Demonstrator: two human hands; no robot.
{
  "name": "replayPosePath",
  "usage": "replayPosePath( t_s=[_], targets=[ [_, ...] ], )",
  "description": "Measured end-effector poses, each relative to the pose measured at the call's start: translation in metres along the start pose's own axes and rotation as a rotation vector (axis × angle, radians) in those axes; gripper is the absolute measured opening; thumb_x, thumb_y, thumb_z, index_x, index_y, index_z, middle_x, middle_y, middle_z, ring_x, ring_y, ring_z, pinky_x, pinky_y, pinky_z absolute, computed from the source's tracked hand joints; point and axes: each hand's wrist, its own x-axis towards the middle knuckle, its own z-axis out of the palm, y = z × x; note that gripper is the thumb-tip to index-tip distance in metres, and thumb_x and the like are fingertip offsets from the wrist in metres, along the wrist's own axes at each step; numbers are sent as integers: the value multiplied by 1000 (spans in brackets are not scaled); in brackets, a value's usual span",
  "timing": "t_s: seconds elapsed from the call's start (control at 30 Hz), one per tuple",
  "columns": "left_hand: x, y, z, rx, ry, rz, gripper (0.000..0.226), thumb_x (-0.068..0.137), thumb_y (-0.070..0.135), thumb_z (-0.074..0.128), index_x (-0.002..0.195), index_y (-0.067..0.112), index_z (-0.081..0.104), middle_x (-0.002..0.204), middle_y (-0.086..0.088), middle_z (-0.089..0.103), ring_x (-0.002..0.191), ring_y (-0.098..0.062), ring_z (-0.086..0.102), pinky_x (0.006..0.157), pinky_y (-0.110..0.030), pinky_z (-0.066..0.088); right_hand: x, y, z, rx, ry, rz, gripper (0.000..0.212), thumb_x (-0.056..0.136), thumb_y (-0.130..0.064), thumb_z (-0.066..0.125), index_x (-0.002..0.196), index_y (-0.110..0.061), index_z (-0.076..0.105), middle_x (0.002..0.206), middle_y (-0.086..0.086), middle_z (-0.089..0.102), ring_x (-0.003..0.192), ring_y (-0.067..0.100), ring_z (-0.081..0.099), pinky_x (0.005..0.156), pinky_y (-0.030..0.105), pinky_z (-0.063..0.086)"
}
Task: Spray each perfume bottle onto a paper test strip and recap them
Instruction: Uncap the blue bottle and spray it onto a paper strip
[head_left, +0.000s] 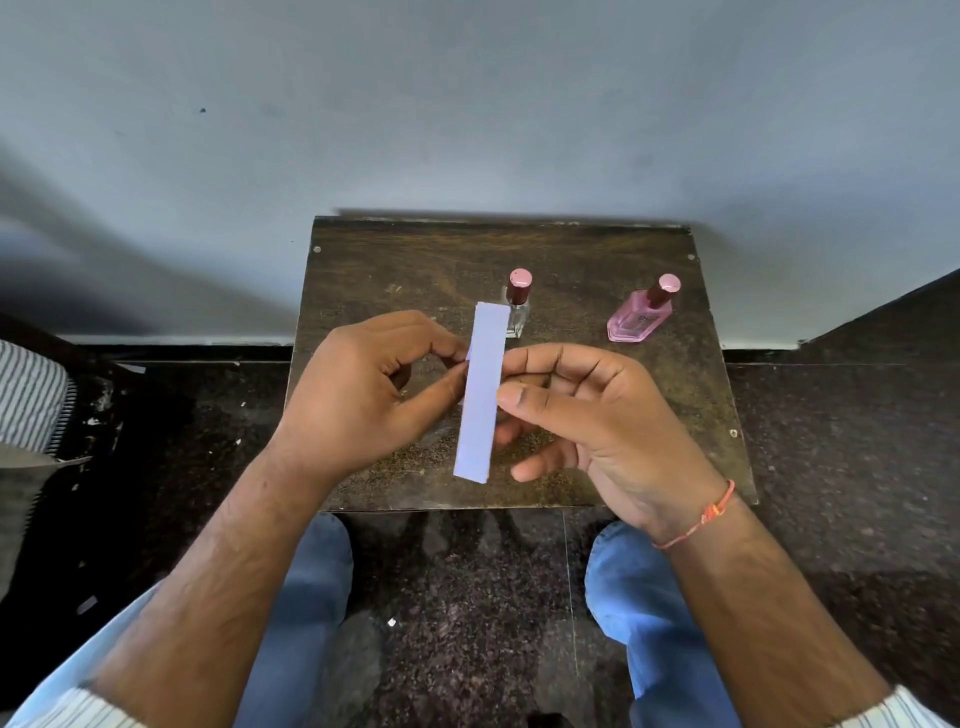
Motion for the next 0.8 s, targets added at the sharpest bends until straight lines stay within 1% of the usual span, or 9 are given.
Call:
replayPosePath(
  t_s=[0.07,0.13,0.23,0.33,0.43,0.5,0.63,0.73,0.8],
  targets=[
    [0,2,1,36,13,27,8,96,16,81,101,10,82,95,6,76,64,11,53,60,-5,33,-1,-1,3,-22,15,7,31,80,-24,82,107,-9,81,94,10,81,74,24,74,49,32,63],
    [-1,4,2,71,29,52,11,96,19,79,100,10,82,97,6,76,71,19,54,63,-3,33,-1,0,5,-51,41,16,24,81,-27,83,98,-11,81,88,7,79,70,22,73,46,31,61],
    [-1,5,3,94,36,80,12,95,20,78,101,10,82,99,5,76,75,26,53,67,0,34,0,2,8,-89,85,15,23,84,-28,84,93,-8,81,84,7,78,67,21,71,43,30,58],
    [-1,6,3,102,56,87,14,96,22,78,101,10,82,99,6,76,77,27,53,69,1,34,0,4,9,-95,113,7,15,89,-19,84,99,-10,80,86,8,81,67,20,73,44,29,57],
    [-1,5,2,106,63,66,12,97,21,79,102,11,83,100,6,76,77,26,53,69,1,34,1,6,10,-112,132,-20,24,91,-12,84,114,-13,78,92,10,83,70,19,74,45,30,58],
    [-1,4,1,107,67,44,10,97,20,80,102,12,82,100,5,77,77,24,54,69,-1,34,1,7,11,-137,158,-48,29,91,-11,85,118,-15,77,92,12,82,71,21,74,45,31,59],
    [0,2,0,111,95,0,10,97,24,79,100,14,82,100,7,77,71,14,55,65,-8,36,0,8,10,-194,199,-77,26,91,-9,85,114,-15,75,91,10,83,71,24,75,46,33,59],
    [0,2,0,123,118,-4,9,97,23,81,99,14,82,99,7,77,71,17,54,66,-5,34,-1,8,11,-215,202,-66,19,90,-10,86,107,-13,77,92,10,83,70,24,76,47,35,60],
    [0,3,0,133,123,-1,9,97,23,81,99,14,83,99,7,77,71,18,54,66,-4,33,-1,7,11,-199,201,-55,19,90,-11,86,107,-13,78,91,10,82,70,23,76,47,35,60]
  ],
)
